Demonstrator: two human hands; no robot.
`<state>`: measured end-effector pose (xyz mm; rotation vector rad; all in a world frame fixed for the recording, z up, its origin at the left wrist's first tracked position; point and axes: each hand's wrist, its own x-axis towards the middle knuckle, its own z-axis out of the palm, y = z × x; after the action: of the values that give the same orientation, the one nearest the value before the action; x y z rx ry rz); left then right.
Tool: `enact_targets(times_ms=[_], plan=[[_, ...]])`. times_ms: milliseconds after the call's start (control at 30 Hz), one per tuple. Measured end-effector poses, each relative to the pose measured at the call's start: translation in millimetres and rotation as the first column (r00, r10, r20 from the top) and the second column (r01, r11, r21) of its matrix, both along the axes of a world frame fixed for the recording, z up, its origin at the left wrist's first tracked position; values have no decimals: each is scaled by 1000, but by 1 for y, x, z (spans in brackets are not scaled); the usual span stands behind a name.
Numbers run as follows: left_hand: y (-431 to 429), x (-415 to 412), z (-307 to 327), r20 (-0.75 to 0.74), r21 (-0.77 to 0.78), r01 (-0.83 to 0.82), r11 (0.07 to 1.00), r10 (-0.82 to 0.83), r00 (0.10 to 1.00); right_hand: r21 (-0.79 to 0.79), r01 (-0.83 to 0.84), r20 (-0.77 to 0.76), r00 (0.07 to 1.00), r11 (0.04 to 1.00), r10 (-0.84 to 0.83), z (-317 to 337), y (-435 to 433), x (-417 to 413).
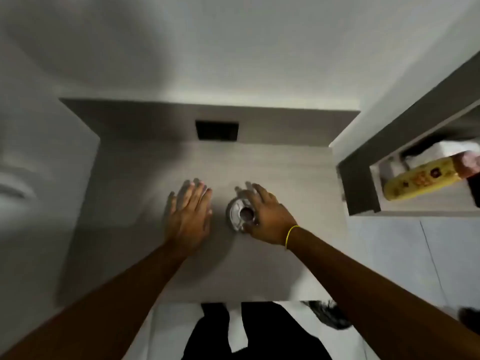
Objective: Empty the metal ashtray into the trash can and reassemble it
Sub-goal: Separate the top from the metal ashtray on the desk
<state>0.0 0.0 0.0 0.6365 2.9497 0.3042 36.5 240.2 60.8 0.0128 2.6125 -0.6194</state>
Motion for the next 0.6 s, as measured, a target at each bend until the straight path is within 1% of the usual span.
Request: enact_targets(times_ms=[33, 100, 200, 267, 333, 433, 600], plan=[[0, 5, -15, 66, -25, -9, 1000, 11, 998, 1, -37, 5, 999, 999, 37, -13, -2, -2], [1, 15, -33, 131, -37, -15, 999, 20, 991, 40, -43, -9, 999, 998, 44, -22, -3, -4], [4, 32, -57, 100, -46, -15, 999, 20, 995, 128, -115, -26, 992, 985, 120, -36, -8, -4], [0, 30, -62, 45, -41, -6, 999, 8, 999, 180, -164, -41, 984, 970, 174, -35, -11, -8], [-4, 24, -65, 32, -62, 15, 998, -13, 999, 226, -215, -42, 972, 950, 230, -34, -12, -14], [-7, 24, -70, 17, -67, 35, 997, -34, 999, 257, -270, -17, 959, 928, 284, -34, -13, -19], [-7, 25, -72, -26, -53, 43, 998, -44, 999, 248, -309, 12, 949, 918, 316, -33, -14, -30]])
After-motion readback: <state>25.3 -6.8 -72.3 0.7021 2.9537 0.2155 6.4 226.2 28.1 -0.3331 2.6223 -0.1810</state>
